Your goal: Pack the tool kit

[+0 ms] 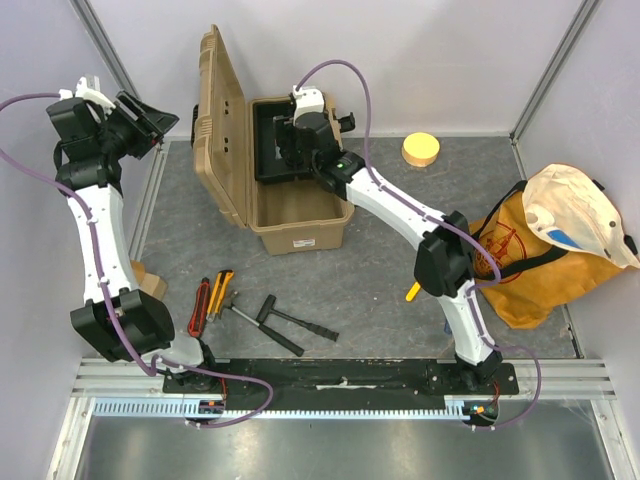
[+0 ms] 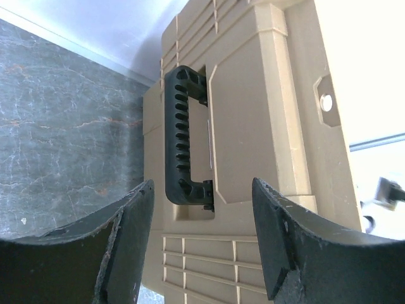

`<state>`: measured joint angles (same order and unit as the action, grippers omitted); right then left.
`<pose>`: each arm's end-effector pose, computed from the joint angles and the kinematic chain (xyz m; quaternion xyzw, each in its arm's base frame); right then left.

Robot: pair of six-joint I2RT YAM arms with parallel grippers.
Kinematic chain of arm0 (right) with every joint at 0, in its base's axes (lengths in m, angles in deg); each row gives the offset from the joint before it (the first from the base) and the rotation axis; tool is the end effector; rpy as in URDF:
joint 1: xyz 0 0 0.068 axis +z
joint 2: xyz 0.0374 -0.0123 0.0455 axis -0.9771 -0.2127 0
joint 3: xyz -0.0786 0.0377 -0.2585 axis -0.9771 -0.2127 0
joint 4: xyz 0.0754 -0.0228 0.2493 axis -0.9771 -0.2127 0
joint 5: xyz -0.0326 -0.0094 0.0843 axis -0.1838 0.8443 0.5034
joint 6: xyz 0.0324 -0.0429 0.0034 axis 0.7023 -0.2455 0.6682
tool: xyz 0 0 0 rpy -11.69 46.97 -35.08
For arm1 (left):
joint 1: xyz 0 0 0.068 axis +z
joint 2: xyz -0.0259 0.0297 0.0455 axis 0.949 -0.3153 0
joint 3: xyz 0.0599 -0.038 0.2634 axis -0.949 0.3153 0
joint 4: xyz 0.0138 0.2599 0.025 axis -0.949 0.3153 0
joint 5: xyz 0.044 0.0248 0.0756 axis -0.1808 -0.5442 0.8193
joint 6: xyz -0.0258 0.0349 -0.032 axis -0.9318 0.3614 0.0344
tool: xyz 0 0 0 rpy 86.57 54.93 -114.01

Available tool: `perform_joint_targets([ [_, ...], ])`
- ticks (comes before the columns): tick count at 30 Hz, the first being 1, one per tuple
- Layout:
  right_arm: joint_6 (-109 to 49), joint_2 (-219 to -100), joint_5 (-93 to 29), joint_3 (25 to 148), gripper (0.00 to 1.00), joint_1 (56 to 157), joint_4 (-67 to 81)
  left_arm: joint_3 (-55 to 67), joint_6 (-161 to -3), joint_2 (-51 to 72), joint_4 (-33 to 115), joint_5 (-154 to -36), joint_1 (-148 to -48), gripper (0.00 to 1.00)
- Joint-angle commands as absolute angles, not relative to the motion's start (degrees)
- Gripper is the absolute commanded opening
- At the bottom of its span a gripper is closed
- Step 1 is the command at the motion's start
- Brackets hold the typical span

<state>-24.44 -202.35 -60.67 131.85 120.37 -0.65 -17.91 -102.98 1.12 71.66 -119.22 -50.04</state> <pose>0.3916 0.3433 0.3582 -0.0861 0.7645 0.1600 0.6185 0.3101 0.1021 0.4504 -0.2078 0.7645 -0.2823 0.5411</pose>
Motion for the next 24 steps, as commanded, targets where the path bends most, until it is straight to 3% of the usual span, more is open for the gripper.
perform_joint_targets([
  [1,-26.8,-206.6,-62.0,136.9,0.81,119.6,1.7,-19.7,-99.4,2.2,72.9,-117.6,-50.9,0.69],
  [10,-23.9,-211.8,-60.3,137.2,0.78,119.6,4.1,-20.1,-99.2,1.0,73.0,-116.9,-51.1,0.69],
  [24,-18.4,-218.0,-66.9,142.3,0.56,119.6,1.4,-19.8,-98.6,-0.3,73.2,-116.3,-51.2,0.69],
])
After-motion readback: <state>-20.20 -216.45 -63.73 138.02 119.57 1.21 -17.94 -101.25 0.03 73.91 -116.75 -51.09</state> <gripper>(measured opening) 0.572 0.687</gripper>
